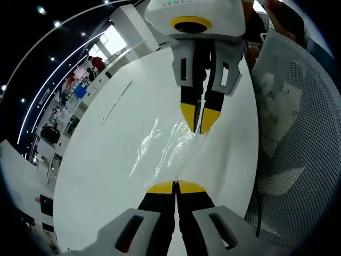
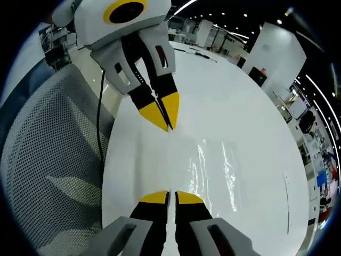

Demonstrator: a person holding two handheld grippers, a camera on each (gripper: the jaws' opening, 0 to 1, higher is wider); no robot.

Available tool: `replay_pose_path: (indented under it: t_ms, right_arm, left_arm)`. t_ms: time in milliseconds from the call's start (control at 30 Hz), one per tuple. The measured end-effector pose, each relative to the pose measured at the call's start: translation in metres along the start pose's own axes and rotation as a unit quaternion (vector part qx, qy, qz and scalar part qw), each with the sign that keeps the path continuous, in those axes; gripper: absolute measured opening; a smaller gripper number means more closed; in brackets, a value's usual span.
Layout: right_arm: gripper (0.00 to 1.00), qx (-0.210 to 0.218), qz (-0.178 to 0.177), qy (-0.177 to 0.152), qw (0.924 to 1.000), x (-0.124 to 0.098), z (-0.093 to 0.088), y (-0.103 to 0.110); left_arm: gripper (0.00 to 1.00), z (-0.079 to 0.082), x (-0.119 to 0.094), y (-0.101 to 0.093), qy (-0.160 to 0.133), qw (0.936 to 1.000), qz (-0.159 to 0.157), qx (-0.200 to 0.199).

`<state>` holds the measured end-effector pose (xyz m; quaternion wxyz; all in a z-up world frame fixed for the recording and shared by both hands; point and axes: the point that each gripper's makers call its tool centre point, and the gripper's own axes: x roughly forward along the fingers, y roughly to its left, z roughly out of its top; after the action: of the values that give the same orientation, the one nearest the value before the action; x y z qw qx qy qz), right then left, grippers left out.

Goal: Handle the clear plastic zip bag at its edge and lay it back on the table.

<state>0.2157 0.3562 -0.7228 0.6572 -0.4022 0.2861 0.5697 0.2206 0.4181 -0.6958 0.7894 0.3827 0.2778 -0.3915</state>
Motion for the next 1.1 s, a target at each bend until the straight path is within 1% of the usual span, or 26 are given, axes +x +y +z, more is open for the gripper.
replay_pose_path:
  t_ms: [167, 333, 567, 667, 733, 867, 1033, 1100]
  right_arm:
    - [0.00, 0.013, -0.001, -0.001, 0.9999, -0.001, 0.000, -0.001]
    - [0.00, 0.021, -0.005, -0.002, 0.9998, -0.002, 0.001, -0.003]
    - [0.00, 0.030, -0.010, 0.003, 0.9995, 0.000, -0.001, -0.007]
    - [0.00, 0.033, -0.012, 0.005, 0.9994, 0.001, -0.002, -0.008]
    - [0.00, 0.034, -0.013, 0.005, 0.9993, 0.002, -0.002, -0.009]
    - [0.00, 0.037, -0.017, 0.007, 0.9991, 0.002, -0.003, -0.011]
    - [0.00, 0.051, -0.022, 0.007, 0.9984, 0.001, -0.003, -0.014]
    - [0.00, 0.056, -0.024, 0.007, 0.9981, 0.001, -0.003, -0.015]
  left_arm:
    - [0.00, 0.001, -0.001, 0.001, -0.001, 1.0000, 0.003, 0.000]
    - [0.00, 0.002, -0.001, 0.003, -0.002, 0.9998, 0.013, 0.012]
    - [0.01, 0.001, -0.001, 0.001, -0.003, 0.9998, 0.012, 0.013]
    - [0.02, 0.001, -0.001, 0.000, -0.008, 0.9999, 0.011, -0.008]
    - [0.04, 0.000, -0.001, 0.002, -0.013, 0.9989, 0.010, -0.043]
    - [0.06, -0.002, -0.003, 0.008, -0.016, 0.9982, 0.018, -0.055]
    - [0.08, 0.002, -0.008, 0.014, -0.026, 0.9969, 0.029, -0.067]
    - [0.08, 0.003, -0.009, 0.014, -0.033, 0.9956, 0.030, -0.082]
